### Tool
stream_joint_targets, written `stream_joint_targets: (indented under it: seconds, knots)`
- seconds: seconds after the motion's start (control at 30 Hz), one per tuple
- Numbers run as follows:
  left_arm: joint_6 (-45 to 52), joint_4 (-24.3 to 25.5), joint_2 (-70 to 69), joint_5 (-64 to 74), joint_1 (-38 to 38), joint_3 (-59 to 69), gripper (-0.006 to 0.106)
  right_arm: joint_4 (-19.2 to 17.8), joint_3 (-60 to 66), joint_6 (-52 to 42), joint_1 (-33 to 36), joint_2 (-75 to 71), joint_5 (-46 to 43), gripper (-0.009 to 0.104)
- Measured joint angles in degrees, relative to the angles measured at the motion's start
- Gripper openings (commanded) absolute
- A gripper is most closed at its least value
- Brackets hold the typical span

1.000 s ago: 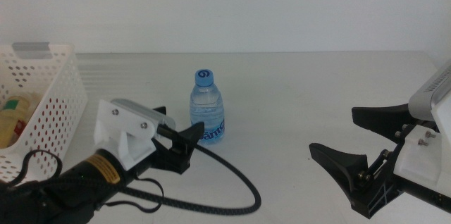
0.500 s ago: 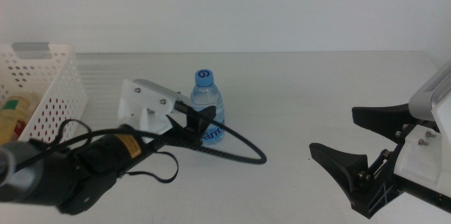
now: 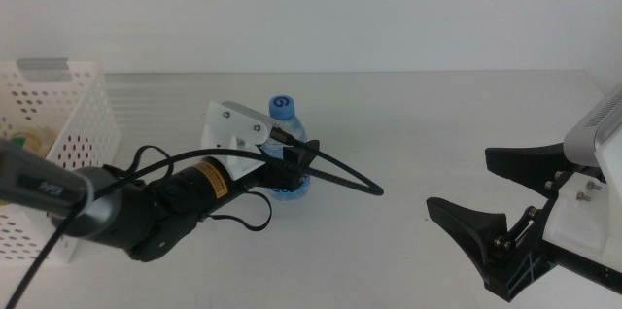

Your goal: Use arms to grab the bottles and put them into the dustbin to the left of the table.

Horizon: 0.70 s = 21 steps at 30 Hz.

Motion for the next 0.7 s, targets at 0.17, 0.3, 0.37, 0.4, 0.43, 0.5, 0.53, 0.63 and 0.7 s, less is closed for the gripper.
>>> stream_joint_targets:
  seconds: [0.17,0.3,0.37,0.4,0.43,0.5,0.53,0.63,0.7]
  knots:
    - [-0.12,-0.08,3.08,-0.05,0.00,-2.52,0.087,0.00,0.00,0.00,0.00,0.00,0.00,0.087]
    - [-0.12,-0.21,5.03,-0.71,0.00,-3.27,0.085,0.00,0.00,0.00,0.00,0.00,0.00,0.087]
    - [-0.12,-0.16,5.10,-0.71,0.00,-3.27,0.080,0.00,0.00,0.00,0.00,0.00,0.00,0.087]
    - [-0.12,-0.16,5.10,-0.88,0.00,-3.27,0.076,0.00,0.00,0.00,0.00,0.00,0.00,0.087]
    - [-0.12,-0.09,5.10,-1.17,0.00,-3.27,0.070,0.00,0.00,0.00,0.00,0.00,0.00,0.087]
    - [-0.12,-0.02,5.10,-1.55,0.00,-3.27,0.054,0.00,0.00,0.00,0.00,0.00,0.00,0.087]
    - [-0.12,-0.02,5.10,-1.54,0.00,-3.27,0.046,0.00,0.00,0.00,0.00,0.00,0.00,0.087]
    - [-0.12,-0.07,4.89,-0.77,0.00,-3.27,0.020,0.00,0.00,0.00,0.00,0.00,0.00,0.087]
    - [-0.12,-0.25,3.78,1.11,0.00,-2.80,0.003,0.00,0.00,0.00,0.00,0.00,0.00,0.087]
